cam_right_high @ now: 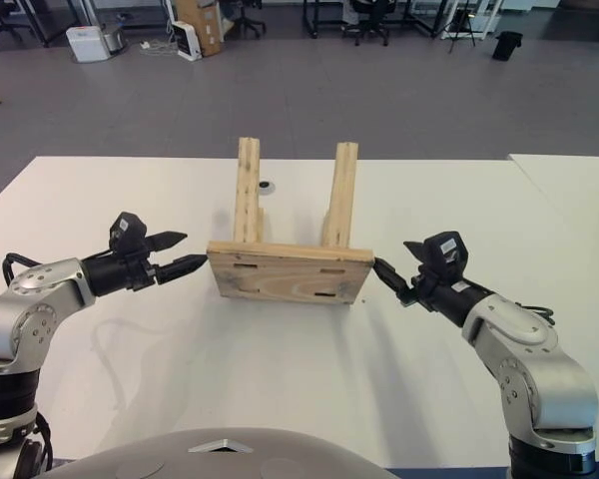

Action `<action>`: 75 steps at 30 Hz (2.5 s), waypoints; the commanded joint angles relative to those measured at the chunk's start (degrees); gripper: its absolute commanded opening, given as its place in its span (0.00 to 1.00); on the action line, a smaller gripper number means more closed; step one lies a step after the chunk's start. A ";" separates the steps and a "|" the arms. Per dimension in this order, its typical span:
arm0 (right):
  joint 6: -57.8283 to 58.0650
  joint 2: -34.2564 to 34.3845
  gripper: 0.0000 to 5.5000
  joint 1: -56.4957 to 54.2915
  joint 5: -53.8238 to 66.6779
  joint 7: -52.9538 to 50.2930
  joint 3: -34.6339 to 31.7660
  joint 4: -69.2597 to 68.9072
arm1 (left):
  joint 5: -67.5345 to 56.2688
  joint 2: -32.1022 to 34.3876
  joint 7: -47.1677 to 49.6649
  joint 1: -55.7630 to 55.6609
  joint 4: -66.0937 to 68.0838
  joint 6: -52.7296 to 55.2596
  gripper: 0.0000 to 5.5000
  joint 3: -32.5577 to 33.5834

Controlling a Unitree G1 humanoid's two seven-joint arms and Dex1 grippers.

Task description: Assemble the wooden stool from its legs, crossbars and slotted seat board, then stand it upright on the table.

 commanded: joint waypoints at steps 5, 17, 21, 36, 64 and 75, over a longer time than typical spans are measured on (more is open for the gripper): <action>-6.61 -6.57 0.69 -1.48 5.70 21.94 3.61 10.56 | 0.16 6.78 -20.37 -0.26 9.75 -7.03 0.75 -11.83; -17.53 -17.17 0.69 -8.69 -1.95 43.58 15.77 28.76 | 20.28 10.70 -31.49 -11.02 40.50 -39.58 0.75 -22.92; -17.66 -13.95 0.69 -7.55 -1.02 43.23 19.11 24.00 | 14.41 7.52 -34.58 -10.69 39.57 -40.69 0.75 -19.68; -27.19 -2.14 0.39 -9.89 -8.31 37.57 29.48 32.29 | 7.43 5.89 -41.44 -9.12 43.83 -34.97 0.43 -14.92; 10.66 8.89 0.26 -40.40 83.18 -27.74 -0.08 40.77 | -30.32 -9.00 13.39 -51.05 66.94 39.91 0.25 19.53; -5.63 14.70 0.33 -31.46 81.81 -71.63 4.35 36.28 | -24.11 -19.34 47.37 -43.45 57.41 28.27 0.36 30.59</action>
